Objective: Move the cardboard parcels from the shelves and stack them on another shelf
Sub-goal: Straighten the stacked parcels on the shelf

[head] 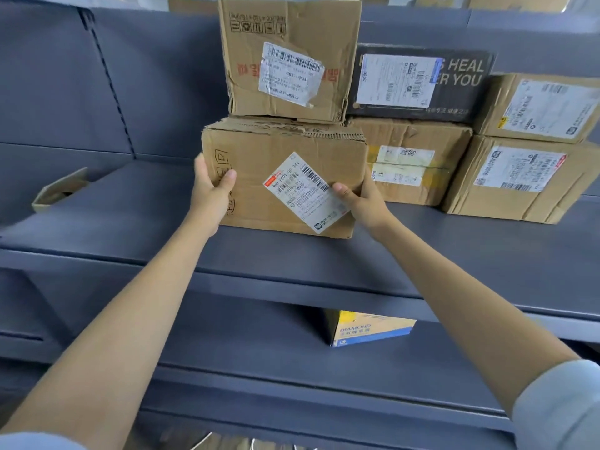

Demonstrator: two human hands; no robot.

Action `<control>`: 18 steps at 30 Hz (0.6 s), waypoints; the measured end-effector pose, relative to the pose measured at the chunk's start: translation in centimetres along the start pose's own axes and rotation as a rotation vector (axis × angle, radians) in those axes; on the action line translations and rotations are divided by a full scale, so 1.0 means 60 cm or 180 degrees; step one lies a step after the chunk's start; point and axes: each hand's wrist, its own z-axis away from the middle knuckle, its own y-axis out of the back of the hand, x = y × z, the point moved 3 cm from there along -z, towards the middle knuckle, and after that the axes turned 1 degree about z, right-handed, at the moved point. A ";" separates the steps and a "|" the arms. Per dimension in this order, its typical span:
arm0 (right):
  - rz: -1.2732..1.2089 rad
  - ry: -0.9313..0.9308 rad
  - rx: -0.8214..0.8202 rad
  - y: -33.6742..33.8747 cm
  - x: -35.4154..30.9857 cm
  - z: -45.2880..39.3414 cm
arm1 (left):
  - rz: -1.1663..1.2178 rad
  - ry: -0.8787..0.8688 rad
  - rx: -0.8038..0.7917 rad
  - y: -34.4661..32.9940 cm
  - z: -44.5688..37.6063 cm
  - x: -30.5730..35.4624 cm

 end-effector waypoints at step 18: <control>0.1157 -0.0388 0.0587 0.100 -0.041 0.197 | -0.1822 -0.0395 0.0109 -0.077 0.199 0.039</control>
